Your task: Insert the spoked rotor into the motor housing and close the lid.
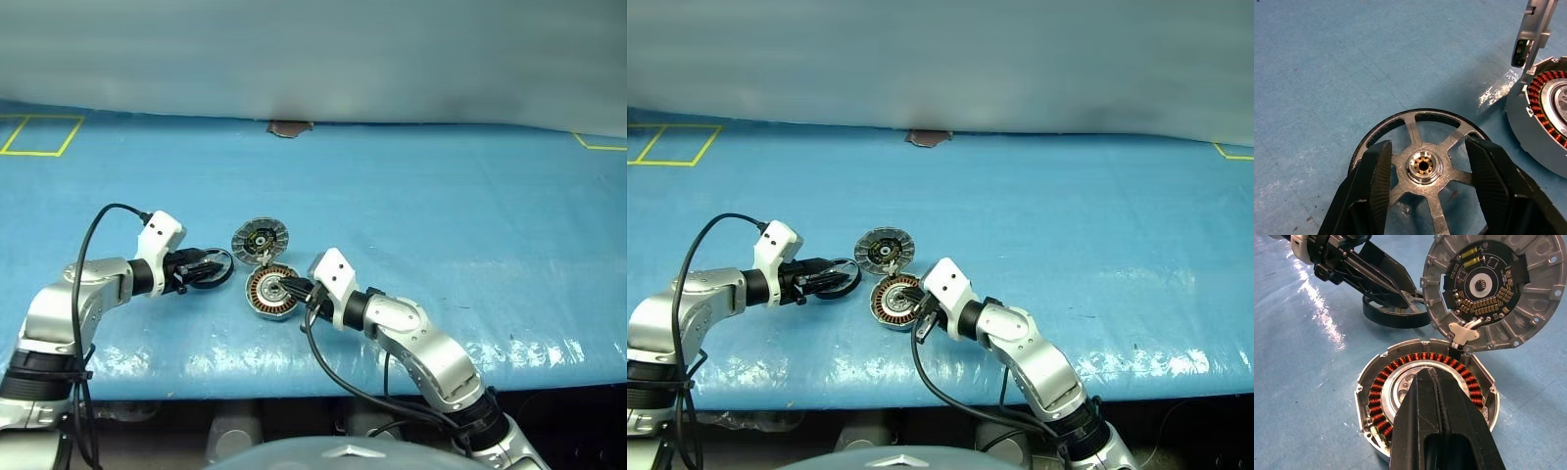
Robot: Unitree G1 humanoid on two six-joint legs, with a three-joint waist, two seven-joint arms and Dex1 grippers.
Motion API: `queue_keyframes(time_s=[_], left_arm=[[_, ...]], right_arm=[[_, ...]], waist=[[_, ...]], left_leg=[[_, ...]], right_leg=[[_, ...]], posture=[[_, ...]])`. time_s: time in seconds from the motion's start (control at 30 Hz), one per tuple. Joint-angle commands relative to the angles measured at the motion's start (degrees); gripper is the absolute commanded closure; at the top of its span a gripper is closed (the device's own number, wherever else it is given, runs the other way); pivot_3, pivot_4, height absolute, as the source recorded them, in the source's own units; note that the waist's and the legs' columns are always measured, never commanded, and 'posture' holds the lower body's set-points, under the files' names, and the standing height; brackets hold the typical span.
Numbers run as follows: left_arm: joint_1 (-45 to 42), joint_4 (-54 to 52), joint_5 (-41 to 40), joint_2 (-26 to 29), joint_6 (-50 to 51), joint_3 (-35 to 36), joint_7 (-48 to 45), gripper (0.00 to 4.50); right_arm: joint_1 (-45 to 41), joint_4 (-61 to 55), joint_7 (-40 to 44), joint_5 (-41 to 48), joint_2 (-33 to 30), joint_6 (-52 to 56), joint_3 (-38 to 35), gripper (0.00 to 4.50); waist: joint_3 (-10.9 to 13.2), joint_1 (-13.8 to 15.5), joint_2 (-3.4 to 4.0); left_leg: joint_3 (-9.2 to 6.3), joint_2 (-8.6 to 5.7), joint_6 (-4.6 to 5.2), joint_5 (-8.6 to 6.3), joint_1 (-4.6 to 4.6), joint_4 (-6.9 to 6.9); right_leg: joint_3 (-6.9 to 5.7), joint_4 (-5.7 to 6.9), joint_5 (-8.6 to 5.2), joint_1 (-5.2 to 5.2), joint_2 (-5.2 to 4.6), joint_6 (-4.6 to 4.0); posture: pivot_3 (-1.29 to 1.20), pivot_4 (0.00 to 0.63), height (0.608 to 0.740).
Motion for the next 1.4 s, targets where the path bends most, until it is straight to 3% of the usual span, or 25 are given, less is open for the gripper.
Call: queue_keyframes(time_s=[0.03,0.57,0.9,1.2,1.4], left_arm=[[1.2,-1.9,-0.1,0.9,0.8,0.9,-0.4,1.91],[6.4,-5.2,-2.5,0.0,2.5,6.0,1.3,1.91],[4.9,-6.2,-4.5,1.7,4.0,8.7,0.9,1.91],[3.0,-5.7,-6.4,3.2,11.3,7.5,1.7,1.91],[0.7,-9.0,-10.8,1.4,14.7,12.3,3.5,1.91]], right_arm=[[-0.2,-0.7,-0.1,0.0,0.6,-1.2,-0.2,4.50],[-0.6,-0.4,0.3,0.0,0.9,-1.3,0.0,4.50],[-0.7,0.0,0.3,-0.1,1.1,-1.7,0.0,4.50],[-0.4,0.8,-0.1,-0.5,2.2,-2.5,0.2,4.50],[0.3,0.8,-0.5,-0.6,2.4,-2.8,-0.2,4.50]], waist=[[0.0,0.0,0.00],[0.0,-0.1,0.00],[0.0,0.0,0.00],[0.0,0.0,0.00],[0.0,0.0,-0.02]], left_leg=[[0.00,0.00,0.00,0.00,0.00,0.00],[0.00,0.00,0.00,0.00,0.03,0.00],[0.00,0.00,0.00,0.00,0.01,0.00],[0.00,0.00,0.00,0.00,0.01,0.00],[-0.01,0.00,0.00,0.00,0.00,0.01]], right_leg=[[0.00,0.00,0.00,0.00,0.00,0.00],[0.01,0.01,-0.01,0.02,0.00,-0.01],[0.00,0.00,0.00,0.01,0.00,-0.01],[0.01,0.01,0.00,0.00,0.00,-0.01],[0.00,0.01,0.00,0.00,0.00,0.00]], posture=[[0.00,0.150,0.740],[0.00,0.150,0.740],[0.00,0.150,0.740],[0.00,0.150,0.740],[0.00,0.150,0.740]])
